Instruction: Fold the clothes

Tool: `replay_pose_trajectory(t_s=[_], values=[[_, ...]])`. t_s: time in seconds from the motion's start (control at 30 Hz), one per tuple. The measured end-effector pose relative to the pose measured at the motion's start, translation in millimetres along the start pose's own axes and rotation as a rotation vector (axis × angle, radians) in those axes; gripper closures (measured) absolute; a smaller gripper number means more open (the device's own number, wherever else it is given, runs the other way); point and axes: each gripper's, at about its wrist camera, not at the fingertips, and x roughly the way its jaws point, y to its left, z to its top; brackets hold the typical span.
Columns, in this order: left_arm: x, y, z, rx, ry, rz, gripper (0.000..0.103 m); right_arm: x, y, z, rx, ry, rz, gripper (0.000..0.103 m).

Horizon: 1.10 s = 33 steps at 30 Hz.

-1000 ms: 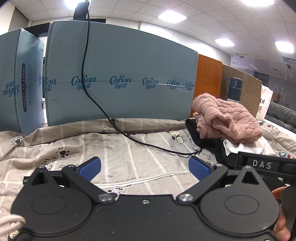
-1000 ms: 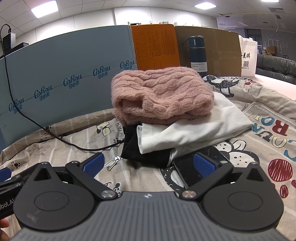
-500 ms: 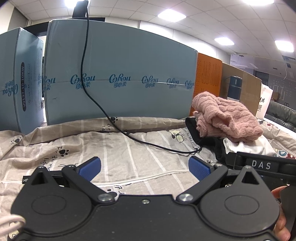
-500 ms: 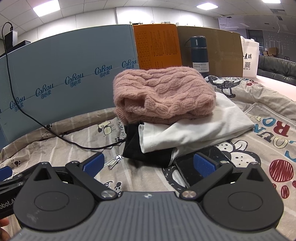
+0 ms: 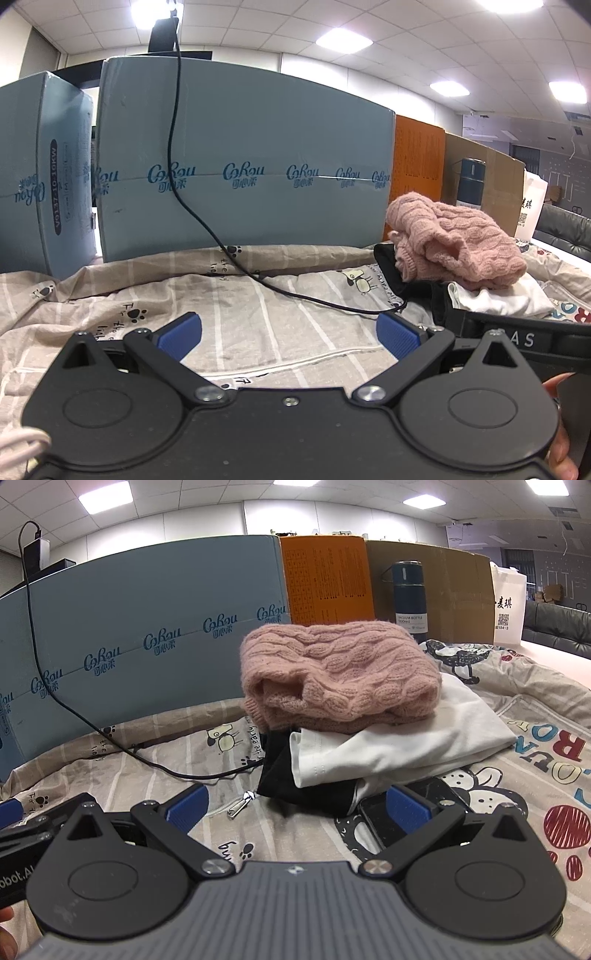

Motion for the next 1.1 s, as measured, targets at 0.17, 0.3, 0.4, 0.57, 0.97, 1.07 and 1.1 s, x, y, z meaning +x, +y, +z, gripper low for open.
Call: replay_pose_trajectory(t_s=[0.17,0.3,0.4,0.57,0.97,1.07,1.1], values=[[-0.9,-0.4,-0.5,0.002,-0.002,0.003,0.000,0.0,0.9,-0.5,-0.005,-0.002,0.000,0.000],[-0.9,0.0,-0.5,0.001,-0.002,0.003,0.000,0.1,1.5,-0.8,-0.008,-0.003,-0.001,0.000],[-0.9,0.3,-0.3,0.000,-0.001,0.004,0.000,0.1,1.8,-0.9,-0.009,-0.003,-0.001,0.000],[-1.6,0.7,-0.1,-0.001,-0.004,0.007,0.000,0.1,2.0,-0.9,-0.010,-0.004,-0.002,0.000],[-3.4,3.4,1.1,-0.011,-0.014,0.012,0.000,-2.1,1.4,-0.6,-0.009,-0.019,0.002,0.000],[-4.6,4.5,1.7,-0.018,-0.021,0.013,0.000,-3.7,0.8,-0.3,-0.002,-0.028,0.014,0.000],[-5.0,4.9,2.1,-0.021,-0.023,0.013,0.000,-4.3,0.6,-0.2,0.001,-0.031,0.018,0.000]])
